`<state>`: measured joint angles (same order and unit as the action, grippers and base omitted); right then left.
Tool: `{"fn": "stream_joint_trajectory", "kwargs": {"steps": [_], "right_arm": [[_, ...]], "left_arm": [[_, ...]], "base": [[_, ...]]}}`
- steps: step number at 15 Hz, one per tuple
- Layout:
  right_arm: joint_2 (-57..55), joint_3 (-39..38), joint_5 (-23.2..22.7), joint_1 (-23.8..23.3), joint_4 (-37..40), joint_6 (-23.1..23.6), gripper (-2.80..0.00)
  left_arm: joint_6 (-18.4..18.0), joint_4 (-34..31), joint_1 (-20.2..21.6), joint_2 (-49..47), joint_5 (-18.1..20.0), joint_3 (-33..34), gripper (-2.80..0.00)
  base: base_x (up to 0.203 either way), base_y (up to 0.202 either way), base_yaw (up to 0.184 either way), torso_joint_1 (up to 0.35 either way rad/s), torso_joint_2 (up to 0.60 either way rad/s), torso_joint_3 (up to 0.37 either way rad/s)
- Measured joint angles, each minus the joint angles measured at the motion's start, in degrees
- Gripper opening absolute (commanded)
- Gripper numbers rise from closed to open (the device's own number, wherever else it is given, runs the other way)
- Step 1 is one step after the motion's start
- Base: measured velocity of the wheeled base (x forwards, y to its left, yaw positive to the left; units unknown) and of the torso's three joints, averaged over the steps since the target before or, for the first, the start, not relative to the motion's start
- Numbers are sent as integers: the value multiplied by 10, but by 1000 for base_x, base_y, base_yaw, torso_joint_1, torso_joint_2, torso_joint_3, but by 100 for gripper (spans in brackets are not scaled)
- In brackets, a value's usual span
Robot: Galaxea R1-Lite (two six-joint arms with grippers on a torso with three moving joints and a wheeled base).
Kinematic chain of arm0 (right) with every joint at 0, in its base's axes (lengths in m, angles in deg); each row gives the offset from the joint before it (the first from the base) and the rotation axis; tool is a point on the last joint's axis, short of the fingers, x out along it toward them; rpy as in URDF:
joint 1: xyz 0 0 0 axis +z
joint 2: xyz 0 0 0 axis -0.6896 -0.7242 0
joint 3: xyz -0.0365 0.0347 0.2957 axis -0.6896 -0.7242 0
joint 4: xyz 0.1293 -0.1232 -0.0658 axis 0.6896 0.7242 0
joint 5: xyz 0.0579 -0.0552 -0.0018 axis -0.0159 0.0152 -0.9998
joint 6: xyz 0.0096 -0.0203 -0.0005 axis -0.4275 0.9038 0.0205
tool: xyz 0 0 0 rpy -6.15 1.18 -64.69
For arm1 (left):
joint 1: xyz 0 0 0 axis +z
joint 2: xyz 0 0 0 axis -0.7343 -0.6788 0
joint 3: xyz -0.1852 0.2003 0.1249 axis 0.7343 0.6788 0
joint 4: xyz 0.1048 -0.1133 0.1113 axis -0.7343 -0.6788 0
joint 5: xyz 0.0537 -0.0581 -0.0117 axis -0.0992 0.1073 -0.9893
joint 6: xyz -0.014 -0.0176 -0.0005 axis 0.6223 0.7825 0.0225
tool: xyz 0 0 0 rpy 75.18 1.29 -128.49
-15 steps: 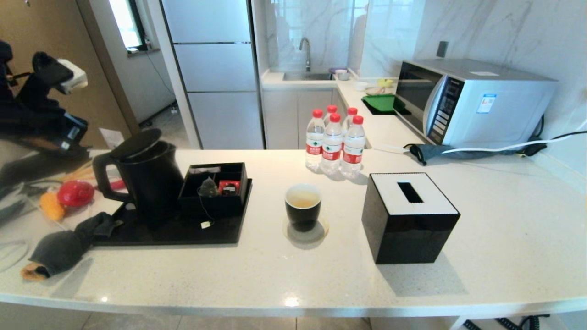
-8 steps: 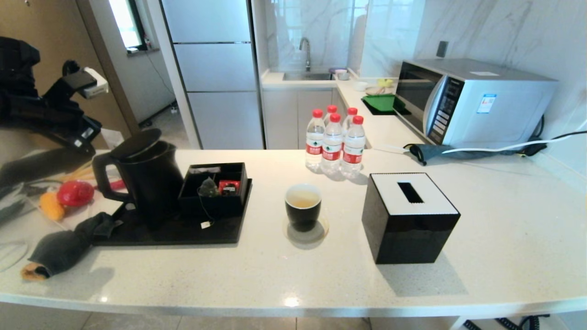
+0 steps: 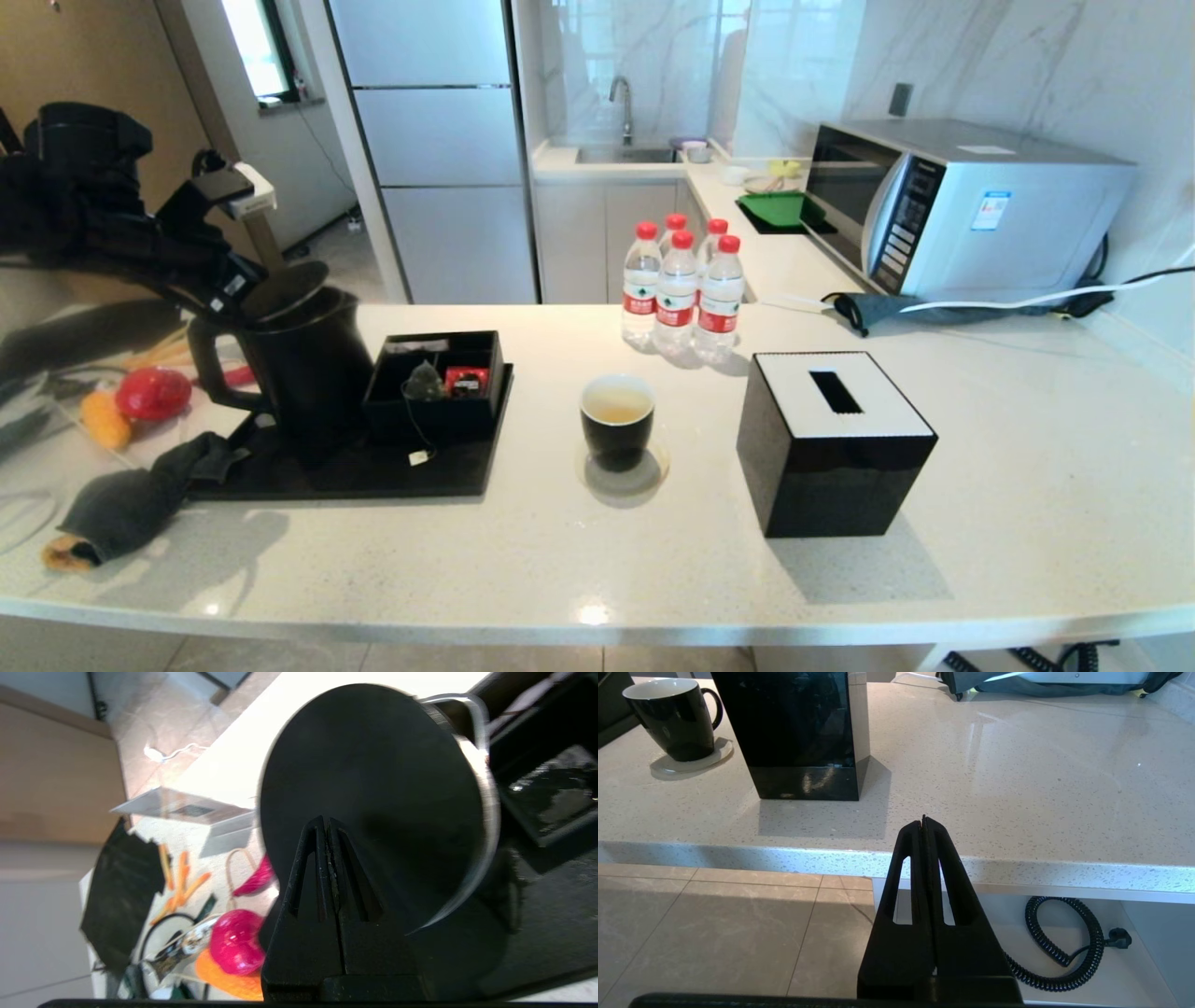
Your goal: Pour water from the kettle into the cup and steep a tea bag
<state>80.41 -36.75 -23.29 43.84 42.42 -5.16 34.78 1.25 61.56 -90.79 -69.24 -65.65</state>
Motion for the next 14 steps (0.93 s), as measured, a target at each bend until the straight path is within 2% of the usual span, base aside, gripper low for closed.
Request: {"fn": "stream_joint_trajectory", "kwargs": {"steps": [4,10,14], "right_arm": [[0,0,0,0,0,0,-280],[0,0,0,0,0,0,-280],[0,0,0,0,0,0,-280]], "left_arm": [[-10,-15,-10,-11,4,-2,-280],[-43,-40,-11,-30,5,1,-280],[-50,-51,-11,-37,20,0,-280]], "base": [[0,0,0,0,0,0],[0,0,0,0,0,0],[0,0,0,0,0,0]]}}
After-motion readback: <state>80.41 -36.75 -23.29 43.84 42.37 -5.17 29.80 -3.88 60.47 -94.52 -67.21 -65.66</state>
